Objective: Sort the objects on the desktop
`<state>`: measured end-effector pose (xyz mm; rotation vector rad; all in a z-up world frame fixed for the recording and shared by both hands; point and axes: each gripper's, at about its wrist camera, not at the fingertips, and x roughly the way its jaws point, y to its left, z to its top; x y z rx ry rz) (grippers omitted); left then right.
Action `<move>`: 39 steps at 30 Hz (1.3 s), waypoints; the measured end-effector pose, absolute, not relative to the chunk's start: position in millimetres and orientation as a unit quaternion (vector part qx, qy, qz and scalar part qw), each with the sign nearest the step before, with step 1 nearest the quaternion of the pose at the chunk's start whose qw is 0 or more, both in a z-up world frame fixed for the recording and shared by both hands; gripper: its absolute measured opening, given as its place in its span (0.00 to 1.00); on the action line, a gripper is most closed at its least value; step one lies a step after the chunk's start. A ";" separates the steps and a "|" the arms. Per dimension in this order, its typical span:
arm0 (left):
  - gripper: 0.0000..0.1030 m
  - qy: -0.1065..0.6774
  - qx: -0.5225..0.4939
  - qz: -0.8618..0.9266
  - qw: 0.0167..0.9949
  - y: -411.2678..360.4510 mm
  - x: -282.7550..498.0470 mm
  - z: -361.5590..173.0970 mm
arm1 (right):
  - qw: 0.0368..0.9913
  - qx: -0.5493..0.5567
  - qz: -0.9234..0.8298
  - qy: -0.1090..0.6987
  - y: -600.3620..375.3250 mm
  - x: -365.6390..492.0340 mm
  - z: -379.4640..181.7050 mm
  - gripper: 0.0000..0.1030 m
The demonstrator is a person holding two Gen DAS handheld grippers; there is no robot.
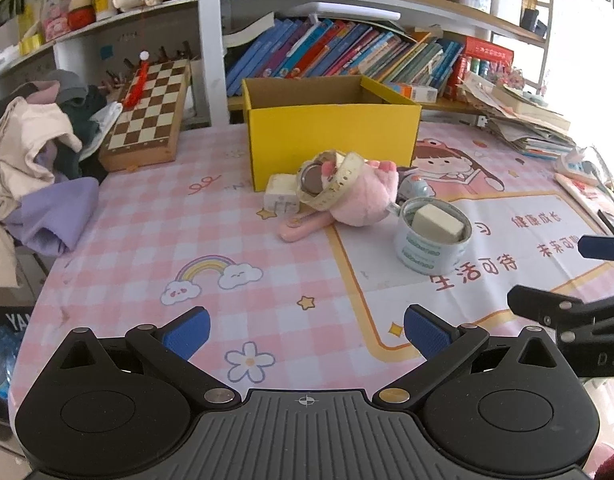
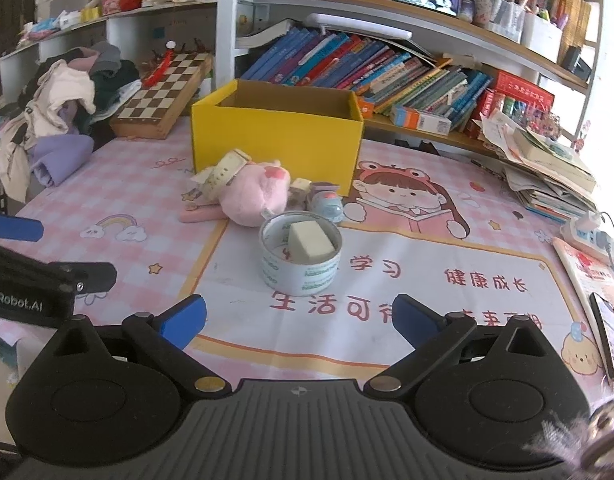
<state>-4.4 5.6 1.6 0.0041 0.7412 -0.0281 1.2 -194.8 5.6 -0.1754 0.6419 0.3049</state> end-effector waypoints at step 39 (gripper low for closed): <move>1.00 0.376 0.002 0.005 0.927 -3.9 41.0 -5.7 | 0.908 -0.087 0.197 0.360 -194.7 75.4 -7.0 0.98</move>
